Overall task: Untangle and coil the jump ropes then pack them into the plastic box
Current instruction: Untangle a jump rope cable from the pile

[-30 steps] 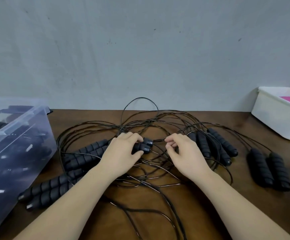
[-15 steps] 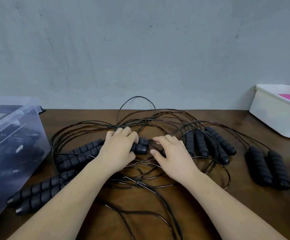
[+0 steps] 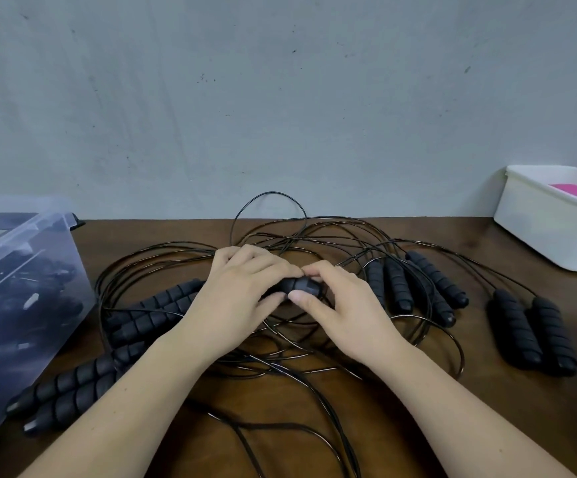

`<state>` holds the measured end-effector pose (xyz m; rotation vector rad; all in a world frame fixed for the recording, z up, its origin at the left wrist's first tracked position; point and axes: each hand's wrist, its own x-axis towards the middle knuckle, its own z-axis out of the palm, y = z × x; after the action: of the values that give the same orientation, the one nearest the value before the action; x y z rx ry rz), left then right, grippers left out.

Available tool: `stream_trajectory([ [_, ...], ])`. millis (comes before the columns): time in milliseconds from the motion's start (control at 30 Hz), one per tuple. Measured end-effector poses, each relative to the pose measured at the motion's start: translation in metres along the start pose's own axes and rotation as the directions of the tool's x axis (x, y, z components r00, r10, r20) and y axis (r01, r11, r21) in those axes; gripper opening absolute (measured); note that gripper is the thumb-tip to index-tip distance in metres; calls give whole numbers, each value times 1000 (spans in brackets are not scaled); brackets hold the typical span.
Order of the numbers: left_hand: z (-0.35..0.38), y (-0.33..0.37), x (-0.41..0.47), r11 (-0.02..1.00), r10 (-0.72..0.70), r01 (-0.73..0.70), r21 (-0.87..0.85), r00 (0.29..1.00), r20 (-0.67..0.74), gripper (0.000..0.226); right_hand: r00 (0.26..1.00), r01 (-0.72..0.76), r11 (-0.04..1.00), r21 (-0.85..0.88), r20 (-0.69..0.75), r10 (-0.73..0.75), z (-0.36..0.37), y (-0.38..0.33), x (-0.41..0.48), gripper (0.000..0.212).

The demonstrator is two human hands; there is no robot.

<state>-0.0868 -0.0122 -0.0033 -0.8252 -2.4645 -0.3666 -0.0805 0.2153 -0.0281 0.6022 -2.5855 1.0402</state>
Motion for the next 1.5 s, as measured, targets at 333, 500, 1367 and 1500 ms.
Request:
stream_trajectory([
  [333,-9,-8,1,925,-379,373,-66,911,-164,49,944,-239,787,569,-54,325,-20,-1,6,15],
  [500,-5,35,0,825,-413,366,-431,911,-17,32,955,-218,417,882,105,277,-18,-13,4,18],
  [1367,-7,24,-2,296,-377,484,-823,851,365,19,969,-244,509,826,231,89,-44,-8,0,50],
  [1500,-14,12,-2,261,-375,438,-860,867,328,15,925,-346,480,806,379,30,-57,-5,-2,45],
])
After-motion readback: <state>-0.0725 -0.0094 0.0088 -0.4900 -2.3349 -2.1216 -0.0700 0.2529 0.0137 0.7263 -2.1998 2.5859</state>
